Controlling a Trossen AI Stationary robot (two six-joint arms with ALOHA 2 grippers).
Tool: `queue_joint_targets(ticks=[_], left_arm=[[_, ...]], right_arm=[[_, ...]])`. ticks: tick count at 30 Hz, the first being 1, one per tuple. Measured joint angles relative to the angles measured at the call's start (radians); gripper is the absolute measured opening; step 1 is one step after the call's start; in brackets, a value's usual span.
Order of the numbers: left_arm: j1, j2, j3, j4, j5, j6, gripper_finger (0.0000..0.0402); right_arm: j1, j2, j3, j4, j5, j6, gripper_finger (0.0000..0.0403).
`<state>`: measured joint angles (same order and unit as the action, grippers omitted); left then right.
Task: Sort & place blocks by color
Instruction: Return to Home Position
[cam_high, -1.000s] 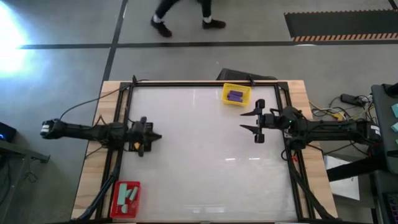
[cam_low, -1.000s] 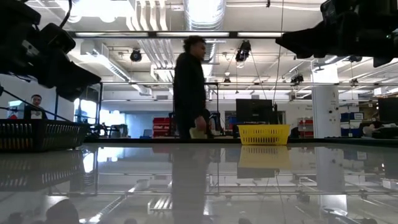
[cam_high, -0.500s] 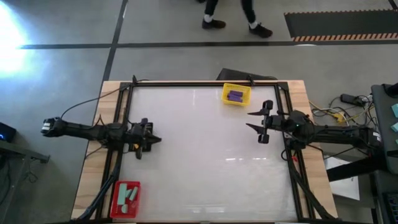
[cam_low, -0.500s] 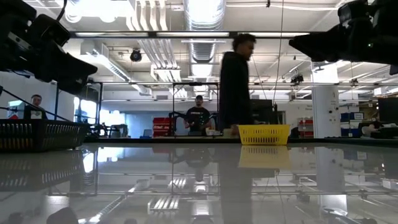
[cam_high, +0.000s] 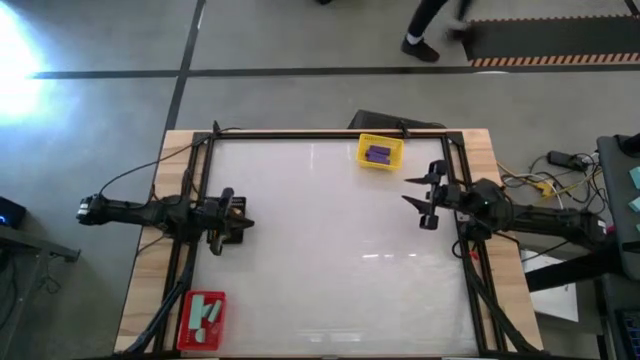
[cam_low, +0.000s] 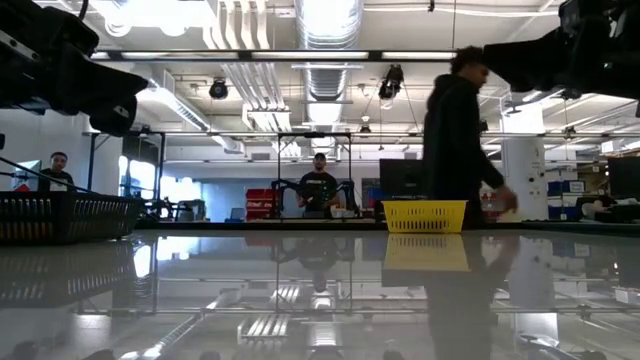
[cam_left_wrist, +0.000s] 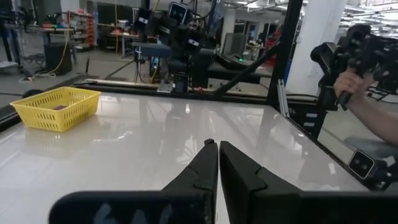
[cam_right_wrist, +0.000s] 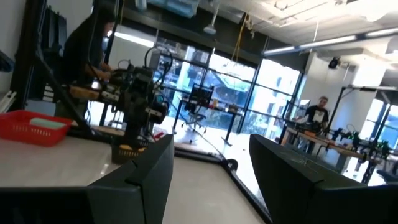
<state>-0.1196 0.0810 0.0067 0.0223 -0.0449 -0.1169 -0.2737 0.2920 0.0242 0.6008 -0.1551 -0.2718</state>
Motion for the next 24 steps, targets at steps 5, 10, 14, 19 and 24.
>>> queue_joint_targets(ticks=[5, 10, 14, 19, 24], left_arm=[[0.0, 0.015, 0.0, 0.005, -0.002, -0.005, 0.0], [0.0, 0.034, -0.001, 0.012, -0.009, -0.006, 0.0], [0.0, 0.049, -0.001, 0.017, -0.009, -0.006, 0.0], [0.0, 0.07, -0.002, 0.021, -0.009, -0.006, 0.0], [0.0, 0.089, -0.002, 0.021, -0.009, -0.006, 0.0]], right_arm=[[0.0, -0.026, 0.0, -0.022, 0.001, -0.007, 0.02], [0.001, -0.022, 0.0, -0.022, 0.0, 0.009, 0.02], [0.001, -0.022, 0.0, -0.02, 0.001, 0.031, 0.0201], [0.0, -0.016, 0.0, -0.02, 0.001, -0.097, 0.0201], [0.0, -0.015, 0.0, -0.021, 0.001, -0.151, 0.0201]])
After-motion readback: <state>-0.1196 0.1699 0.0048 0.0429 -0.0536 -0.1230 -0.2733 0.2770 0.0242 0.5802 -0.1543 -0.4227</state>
